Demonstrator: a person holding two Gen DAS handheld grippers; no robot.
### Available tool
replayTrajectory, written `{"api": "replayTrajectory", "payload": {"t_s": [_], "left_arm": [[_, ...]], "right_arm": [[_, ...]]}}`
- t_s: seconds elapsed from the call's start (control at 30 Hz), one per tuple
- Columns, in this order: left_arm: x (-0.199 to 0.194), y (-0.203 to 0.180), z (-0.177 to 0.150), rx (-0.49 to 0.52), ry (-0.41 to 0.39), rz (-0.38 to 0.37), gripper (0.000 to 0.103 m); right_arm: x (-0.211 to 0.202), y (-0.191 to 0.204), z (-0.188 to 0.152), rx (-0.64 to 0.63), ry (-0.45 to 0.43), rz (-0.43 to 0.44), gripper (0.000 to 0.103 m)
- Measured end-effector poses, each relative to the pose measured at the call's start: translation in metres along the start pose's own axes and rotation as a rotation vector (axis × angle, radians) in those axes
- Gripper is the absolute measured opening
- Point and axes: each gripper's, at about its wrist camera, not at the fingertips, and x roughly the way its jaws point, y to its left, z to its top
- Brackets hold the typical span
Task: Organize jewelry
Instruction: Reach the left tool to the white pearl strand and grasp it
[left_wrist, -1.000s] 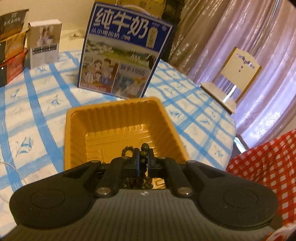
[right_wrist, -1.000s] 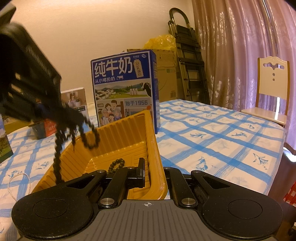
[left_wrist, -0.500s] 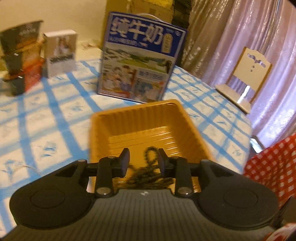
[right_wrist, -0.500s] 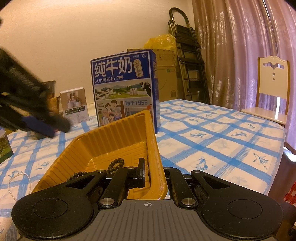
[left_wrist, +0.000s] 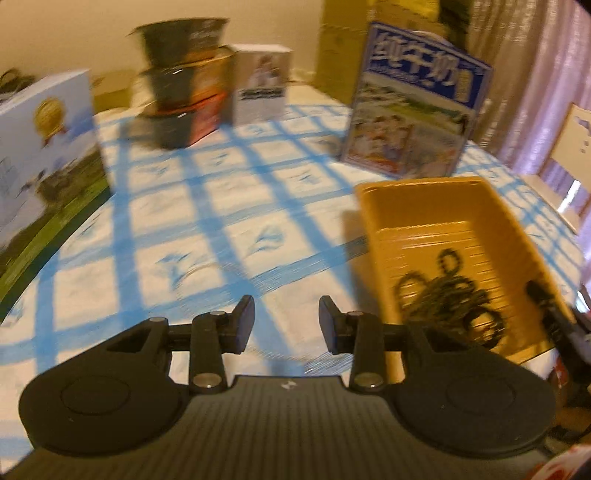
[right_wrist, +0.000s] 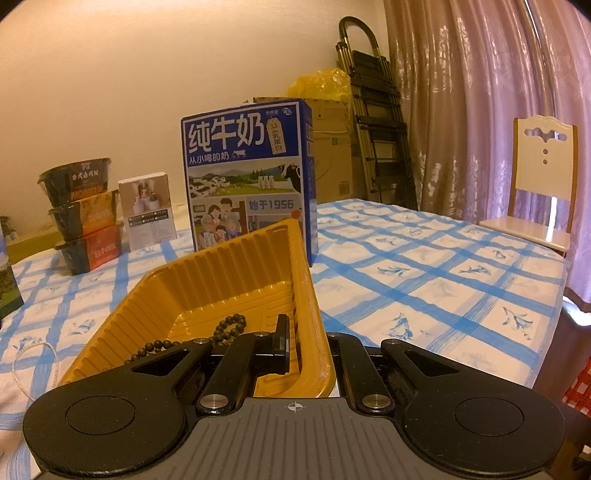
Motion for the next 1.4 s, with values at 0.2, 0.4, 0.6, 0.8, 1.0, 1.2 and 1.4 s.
{"api": "replayTrajectory", "payload": {"t_s": [0.2, 0.4, 0.6, 0.8, 1.0, 1.2, 1.4], "left_arm": [[0.001, 0.025, -0.023, -0.047, 0.021, 0.063, 0.034], [0.006, 0.038, -0.039, -0.067, 0.042, 0.107, 0.034], [0.014, 0.042, -0.043, -0.075, 0.045, 0.124, 0.034], [0.025, 0.041, -0.043, -0.061, 0.042, 0.127, 0.035], [0.036, 0.042, -0.036, -0.063, 0.027, 0.136, 0.035], [0.055, 0.049, -0.027, -0.078, 0.023, 0.155, 0.034], [0.077, 0.059, -0.018, -0.101, 0.029, 0.182, 0.034]], "right_arm": [[0.000, -0.001, 0.000, -0.009, 0.003, -0.006, 0.007], [0.001, -0.002, -0.001, -0.014, 0.007, -0.015, 0.007], [0.002, -0.002, -0.001, -0.017, 0.008, -0.018, 0.007], [0.002, -0.002, -0.001, -0.018, 0.007, -0.018, 0.007], [0.002, -0.002, -0.001, -0.017, 0.007, -0.018, 0.007], [0.002, -0.001, -0.001, -0.017, 0.009, -0.018, 0.007], [0.002, -0.001, -0.001, -0.017, 0.009, -0.018, 0.007]]}}
